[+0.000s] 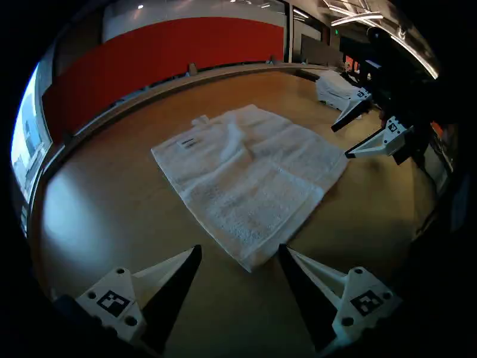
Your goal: Fold towel
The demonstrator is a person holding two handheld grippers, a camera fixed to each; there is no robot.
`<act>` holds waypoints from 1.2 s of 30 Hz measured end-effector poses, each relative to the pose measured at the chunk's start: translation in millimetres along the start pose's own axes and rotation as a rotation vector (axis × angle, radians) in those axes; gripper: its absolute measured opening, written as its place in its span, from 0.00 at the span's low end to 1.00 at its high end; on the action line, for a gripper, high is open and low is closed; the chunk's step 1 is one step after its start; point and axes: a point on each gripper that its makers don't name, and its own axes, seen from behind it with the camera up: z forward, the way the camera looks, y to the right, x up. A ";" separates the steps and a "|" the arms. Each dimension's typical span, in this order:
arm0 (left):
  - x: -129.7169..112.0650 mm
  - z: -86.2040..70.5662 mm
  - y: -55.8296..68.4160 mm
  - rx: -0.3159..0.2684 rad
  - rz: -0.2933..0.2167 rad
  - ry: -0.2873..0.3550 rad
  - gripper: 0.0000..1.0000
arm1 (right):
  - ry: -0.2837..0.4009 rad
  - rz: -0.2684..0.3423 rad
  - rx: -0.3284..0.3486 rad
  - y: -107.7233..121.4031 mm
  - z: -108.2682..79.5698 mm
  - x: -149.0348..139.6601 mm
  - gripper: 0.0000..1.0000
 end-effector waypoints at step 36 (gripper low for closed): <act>-12.3 13.2 7.7 -0.006 -0.018 -0.074 0.76 | -0.030 0.020 0.066 -10.5 10.4 -20.5 0.63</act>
